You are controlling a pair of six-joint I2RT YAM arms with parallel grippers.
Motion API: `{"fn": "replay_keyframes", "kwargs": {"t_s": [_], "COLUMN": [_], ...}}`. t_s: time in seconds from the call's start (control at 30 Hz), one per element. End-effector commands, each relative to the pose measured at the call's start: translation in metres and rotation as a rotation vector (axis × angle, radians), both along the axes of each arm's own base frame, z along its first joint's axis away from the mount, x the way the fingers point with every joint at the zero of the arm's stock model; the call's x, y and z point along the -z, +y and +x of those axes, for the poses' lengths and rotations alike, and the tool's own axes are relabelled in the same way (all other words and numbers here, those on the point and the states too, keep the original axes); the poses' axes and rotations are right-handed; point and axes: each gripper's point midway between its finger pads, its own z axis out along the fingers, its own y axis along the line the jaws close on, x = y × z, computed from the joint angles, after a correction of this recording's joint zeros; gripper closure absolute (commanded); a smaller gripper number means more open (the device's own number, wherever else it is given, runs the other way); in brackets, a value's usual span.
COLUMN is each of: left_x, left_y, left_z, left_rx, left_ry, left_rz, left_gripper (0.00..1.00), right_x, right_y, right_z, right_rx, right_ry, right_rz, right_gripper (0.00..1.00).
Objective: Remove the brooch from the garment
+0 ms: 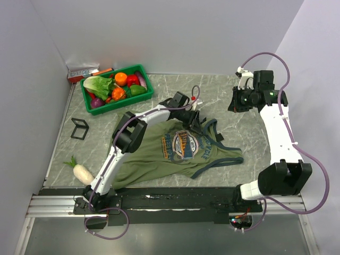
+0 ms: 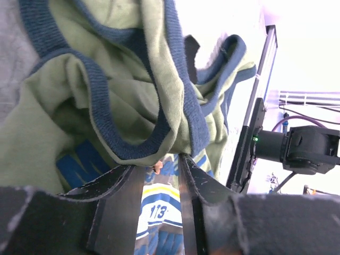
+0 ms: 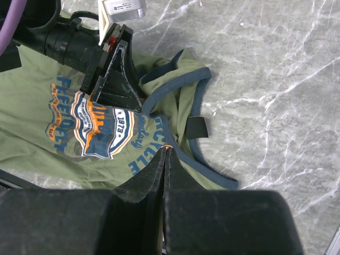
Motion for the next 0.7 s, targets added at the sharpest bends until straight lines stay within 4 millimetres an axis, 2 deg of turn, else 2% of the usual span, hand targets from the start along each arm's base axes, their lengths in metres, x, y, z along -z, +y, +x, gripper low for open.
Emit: {"fn": "replay_keyframes", "kwargs": {"t_s": [0.0,0.2,0.47,0.53,0.6,0.67], "left_x": [-0.001,0.002,0.003,0.005,0.000,-0.013], "left_y": [-0.004,-0.003,0.003,0.008,0.016,0.029], "left_z": [0.008,0.004,0.003,0.002,0.004,0.010], "left_rx": [-0.018,-0.020,-0.018,-0.025,-0.046,-0.069], "left_ry": [-0.013,0.020,-0.002,0.002,-0.005,-0.061], "left_rz": [-0.010,-0.014,0.015,0.035,0.070,0.108], "left_gripper": [0.63,0.67,0.91,0.99,0.99,0.99], "right_x": [-0.019,-0.018,-0.017,-0.017,-0.018,-0.018], "right_y": [-0.003,-0.003,-0.002,-0.001,-0.002,-0.002], "right_z": [0.013,0.015,0.017,0.017,0.019,0.019], "right_rx": [0.011,0.013,0.015,0.014,0.015,0.015], "right_ry": [-0.062,-0.060,-0.057,-0.055,-0.057,-0.057], "right_rz": [0.003,0.007,0.015,0.018,0.015,0.014], "right_gripper": [1.00,1.00,1.00,1.00,1.00,1.00]}}
